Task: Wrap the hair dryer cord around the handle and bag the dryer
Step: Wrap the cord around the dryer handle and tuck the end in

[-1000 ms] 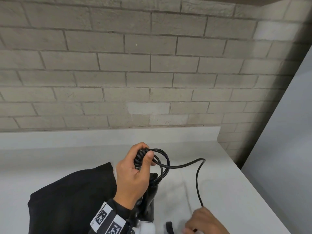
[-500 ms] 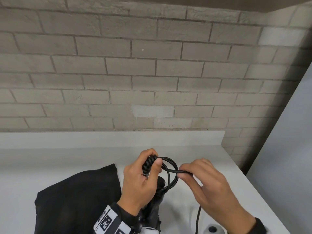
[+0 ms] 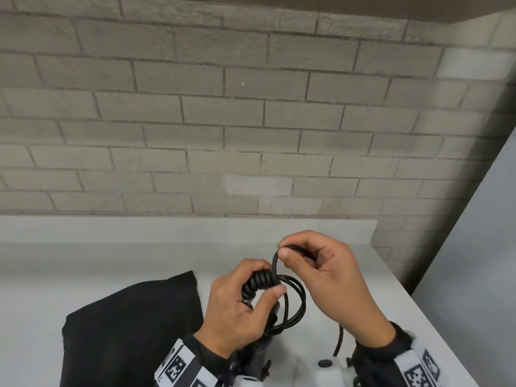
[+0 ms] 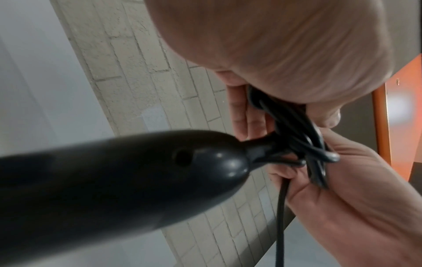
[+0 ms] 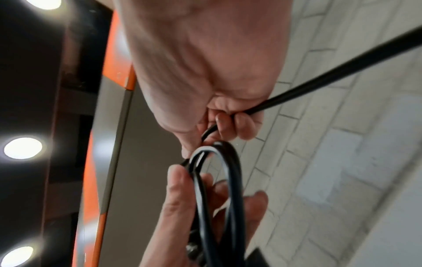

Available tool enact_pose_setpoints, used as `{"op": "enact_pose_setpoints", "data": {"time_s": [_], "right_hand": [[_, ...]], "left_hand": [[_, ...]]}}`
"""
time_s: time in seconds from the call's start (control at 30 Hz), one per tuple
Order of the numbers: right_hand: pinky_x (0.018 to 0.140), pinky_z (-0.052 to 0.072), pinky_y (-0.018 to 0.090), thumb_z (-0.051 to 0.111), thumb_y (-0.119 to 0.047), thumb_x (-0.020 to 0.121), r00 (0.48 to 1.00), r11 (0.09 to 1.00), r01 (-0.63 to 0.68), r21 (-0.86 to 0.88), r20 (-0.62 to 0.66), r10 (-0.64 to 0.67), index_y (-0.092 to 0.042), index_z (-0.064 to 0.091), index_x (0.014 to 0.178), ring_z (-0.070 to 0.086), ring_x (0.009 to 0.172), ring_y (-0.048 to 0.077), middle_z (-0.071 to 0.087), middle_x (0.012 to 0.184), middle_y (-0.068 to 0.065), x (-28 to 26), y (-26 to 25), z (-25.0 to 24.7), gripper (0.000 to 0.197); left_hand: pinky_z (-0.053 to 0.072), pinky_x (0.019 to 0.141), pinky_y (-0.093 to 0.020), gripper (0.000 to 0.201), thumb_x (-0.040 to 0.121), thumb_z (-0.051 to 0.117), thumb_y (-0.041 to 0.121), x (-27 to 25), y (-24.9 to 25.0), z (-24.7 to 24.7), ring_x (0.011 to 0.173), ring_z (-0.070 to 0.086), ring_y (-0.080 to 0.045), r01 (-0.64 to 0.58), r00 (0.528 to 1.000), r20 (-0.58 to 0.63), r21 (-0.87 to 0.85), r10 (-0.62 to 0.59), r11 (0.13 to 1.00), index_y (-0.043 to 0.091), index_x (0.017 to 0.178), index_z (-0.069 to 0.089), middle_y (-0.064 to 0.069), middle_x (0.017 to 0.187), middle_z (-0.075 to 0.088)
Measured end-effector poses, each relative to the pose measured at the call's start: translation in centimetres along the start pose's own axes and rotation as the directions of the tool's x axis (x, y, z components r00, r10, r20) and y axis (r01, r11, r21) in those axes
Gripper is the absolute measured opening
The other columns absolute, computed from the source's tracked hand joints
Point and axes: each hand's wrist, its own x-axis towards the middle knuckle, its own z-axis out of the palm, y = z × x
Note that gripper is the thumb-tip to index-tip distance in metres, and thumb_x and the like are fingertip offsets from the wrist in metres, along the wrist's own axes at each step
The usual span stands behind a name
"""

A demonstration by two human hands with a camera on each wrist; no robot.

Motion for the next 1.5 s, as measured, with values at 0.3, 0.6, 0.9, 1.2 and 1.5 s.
{"op": "enact_pose_setpoints", "data": {"time_s": [0.3,0.6,0.9,1.2,1.5], "right_hand": [[0.063,0.046,0.020,0.068,-0.032,0.084,0.966,0.937,-0.222,0.271,-0.070,0.249,-0.007,0.066,0.072,0.057,0.059,0.006,0.067,0.068,0.001,-1.7,2.0,1.7,0.029],[0.075,0.056,0.049,0.081,-0.010,0.072,0.959,0.948,-0.280,0.152,0.097,0.268,-0.014,0.071,0.086,0.062,0.071,0.024,0.069,0.077,0.004,-3.8,2.6,1.9,0.018],[0.075,0.053,0.056,0.073,-0.007,0.081,0.971,0.973,-0.228,0.022,0.078,0.226,-0.015,0.070,0.081,0.061,0.077,0.040,0.067,0.078,0.012,-2.9,2.0,1.0,0.009],[0.077,0.042,0.015,0.083,-0.017,0.070,0.938,0.927,0.043,-0.372,-0.305,-0.166,-0.033,0.058,0.100,0.055,0.093,0.009,0.055,0.101,-0.014,-3.6,4.1,2.9,0.042],[0.060,0.044,0.034,0.076,-0.037,0.078,0.875,0.611,0.067,-0.789,-0.249,-0.416,-0.034,0.077,0.089,0.050,0.075,0.022,0.067,0.101,0.003,-3.9,3.7,3.8,0.011]], "left_hand": [[0.055,0.057,-0.024,0.029,0.096,0.056,0.050,-0.4,0.4,0.3,0.066,0.069,-0.006,-0.008,0.998,-0.070,-0.004,0.007,1.000,0.022,0.100,0.059,0.007,0.082,0.070],[0.052,0.062,-0.015,0.029,0.096,0.050,0.056,-0.1,0.2,0.0,0.070,0.067,-0.001,0.119,0.986,-0.124,0.025,-0.115,0.993,0.029,0.102,0.058,0.014,0.087,0.067],[0.050,0.083,-0.020,0.028,0.088,0.056,0.052,0.0,0.5,0.5,0.098,0.066,-0.017,0.333,0.941,-0.042,-0.062,-0.336,0.941,0.030,0.102,0.067,0.009,0.098,0.069],[0.046,0.062,-0.013,0.025,0.087,0.063,0.048,0.6,1.4,0.9,0.062,0.056,-0.003,0.427,0.885,-0.118,-0.176,-0.450,0.887,0.025,0.081,0.067,0.010,0.065,0.061],[0.034,0.054,-0.015,0.042,0.095,0.058,0.038,1.3,1.6,0.8,0.050,0.036,-0.005,0.442,0.876,-0.131,-0.162,-0.463,0.882,0.033,0.055,0.050,0.012,0.051,0.041]]}}
